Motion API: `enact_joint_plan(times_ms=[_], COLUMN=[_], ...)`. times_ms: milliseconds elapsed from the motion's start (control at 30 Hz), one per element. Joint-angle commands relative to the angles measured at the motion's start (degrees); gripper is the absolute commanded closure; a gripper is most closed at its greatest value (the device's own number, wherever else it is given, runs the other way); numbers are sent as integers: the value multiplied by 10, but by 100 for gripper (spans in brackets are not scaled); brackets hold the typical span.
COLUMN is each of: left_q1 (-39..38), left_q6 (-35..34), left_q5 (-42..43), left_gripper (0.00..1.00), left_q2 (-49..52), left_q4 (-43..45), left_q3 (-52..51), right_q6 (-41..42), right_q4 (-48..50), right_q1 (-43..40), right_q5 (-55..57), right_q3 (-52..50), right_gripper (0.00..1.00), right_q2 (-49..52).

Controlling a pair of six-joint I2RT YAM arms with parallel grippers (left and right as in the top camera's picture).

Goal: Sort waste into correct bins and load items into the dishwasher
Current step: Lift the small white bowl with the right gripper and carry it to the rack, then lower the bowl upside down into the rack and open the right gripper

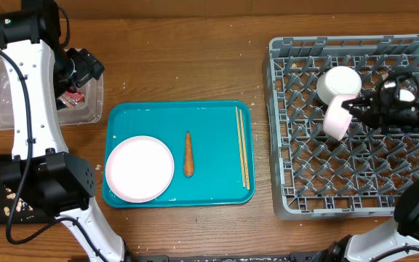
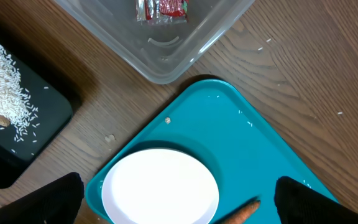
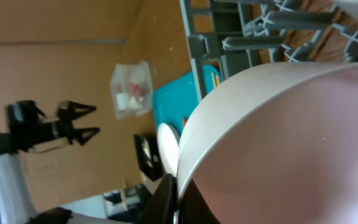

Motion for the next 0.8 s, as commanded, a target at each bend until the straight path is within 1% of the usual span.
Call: enact_joint_plan(times_ms=[0,300,400,600,767], left_q1=[0,-1,-1,-1,-1], left_q6=[-5,-5,-5,-5,-5], left_q5=[-7,-7,-7,-7,-7], left_gripper=[0,0,0,0,0], left_q2=[-6,-6,-6,-6,-6], left_q4=[1,1,1,1,1], left_q3=[13,13,13,13,13], right_q6=[-12,-12,-12,-12,-12], right_q4=[15,2,5,13,22], right_q1=[-11,-12,-12,-6,-2], right_q5=[-30,-96,-85,-9,-50], right_q3=[-28,-31,-31,-36,-40], right_gripper=[96,96,96,96,96], right_q2=[-3,-3,-3,-3,-3])
